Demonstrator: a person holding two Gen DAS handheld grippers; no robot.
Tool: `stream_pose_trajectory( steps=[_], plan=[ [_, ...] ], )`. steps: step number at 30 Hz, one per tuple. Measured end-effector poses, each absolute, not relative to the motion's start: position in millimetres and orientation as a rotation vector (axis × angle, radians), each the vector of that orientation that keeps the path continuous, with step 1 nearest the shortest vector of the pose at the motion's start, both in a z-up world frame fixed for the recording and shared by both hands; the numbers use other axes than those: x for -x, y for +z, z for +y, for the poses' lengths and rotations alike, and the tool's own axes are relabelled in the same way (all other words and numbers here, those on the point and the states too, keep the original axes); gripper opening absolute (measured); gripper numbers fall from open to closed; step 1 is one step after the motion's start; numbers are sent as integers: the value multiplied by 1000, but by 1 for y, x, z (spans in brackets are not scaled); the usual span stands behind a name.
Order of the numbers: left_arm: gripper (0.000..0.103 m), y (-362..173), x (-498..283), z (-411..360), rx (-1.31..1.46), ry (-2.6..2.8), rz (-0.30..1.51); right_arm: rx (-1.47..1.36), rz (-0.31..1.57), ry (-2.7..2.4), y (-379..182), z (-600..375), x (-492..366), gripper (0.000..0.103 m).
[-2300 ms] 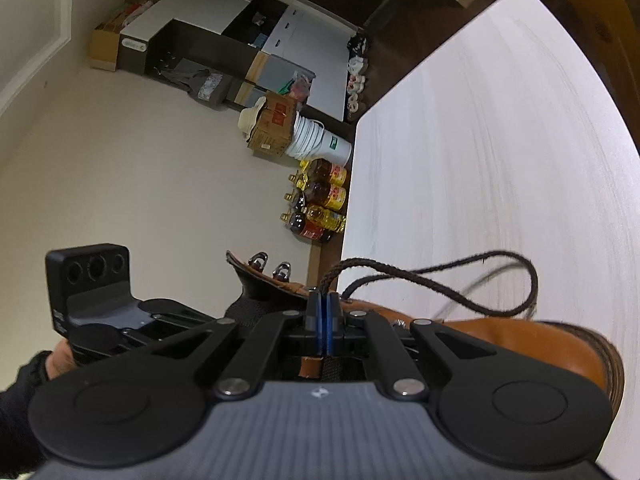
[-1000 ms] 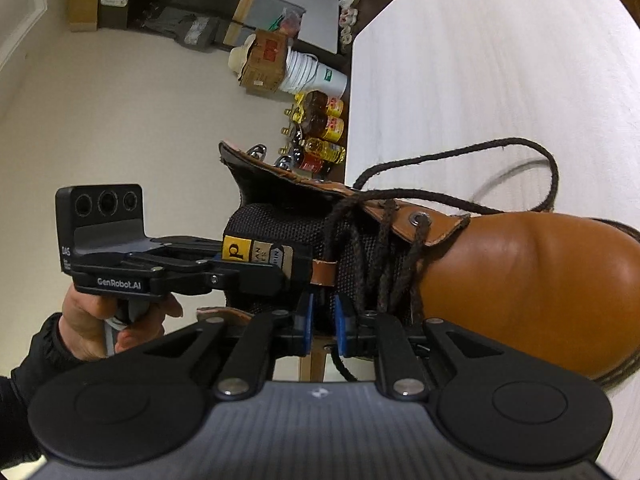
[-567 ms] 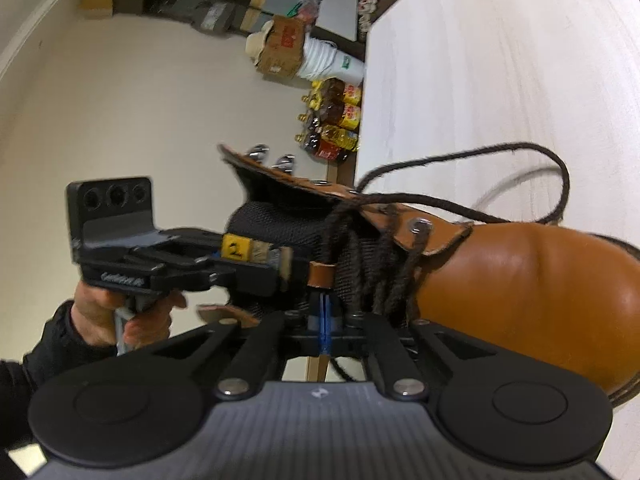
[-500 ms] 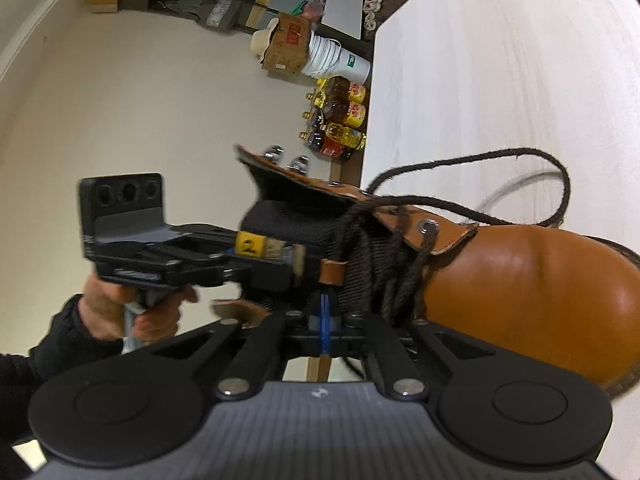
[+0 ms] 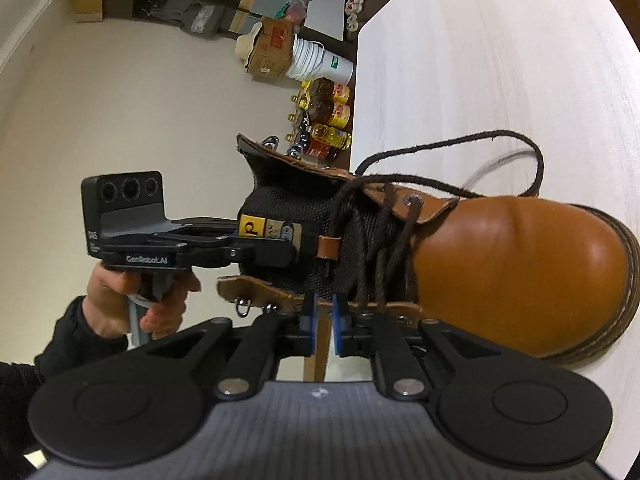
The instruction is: Lace up shoes with both hands
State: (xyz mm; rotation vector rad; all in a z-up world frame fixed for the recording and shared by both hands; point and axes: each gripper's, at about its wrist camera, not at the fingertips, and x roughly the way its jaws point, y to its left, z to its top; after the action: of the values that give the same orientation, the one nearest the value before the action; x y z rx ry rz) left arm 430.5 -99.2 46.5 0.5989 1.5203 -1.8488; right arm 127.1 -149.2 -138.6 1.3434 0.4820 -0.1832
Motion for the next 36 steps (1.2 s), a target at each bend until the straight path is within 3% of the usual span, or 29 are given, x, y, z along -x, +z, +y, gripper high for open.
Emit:
stream_pose_trajectory(
  steps=[29, 31, 36],
  plan=[
    [8, 41, -443, -94, -521, -1908, 1567, -1461, 356, -22, -180, -172, -132, 12],
    [8, 41, -442, -94, -523, -1907, 1562, -1445, 357, 22, -185, -176, -133, 2],
    [8, 41, -442, -93, -519, -1908, 1563, -1356, 386, 4, -162, -171, -125, 1]
  ],
)
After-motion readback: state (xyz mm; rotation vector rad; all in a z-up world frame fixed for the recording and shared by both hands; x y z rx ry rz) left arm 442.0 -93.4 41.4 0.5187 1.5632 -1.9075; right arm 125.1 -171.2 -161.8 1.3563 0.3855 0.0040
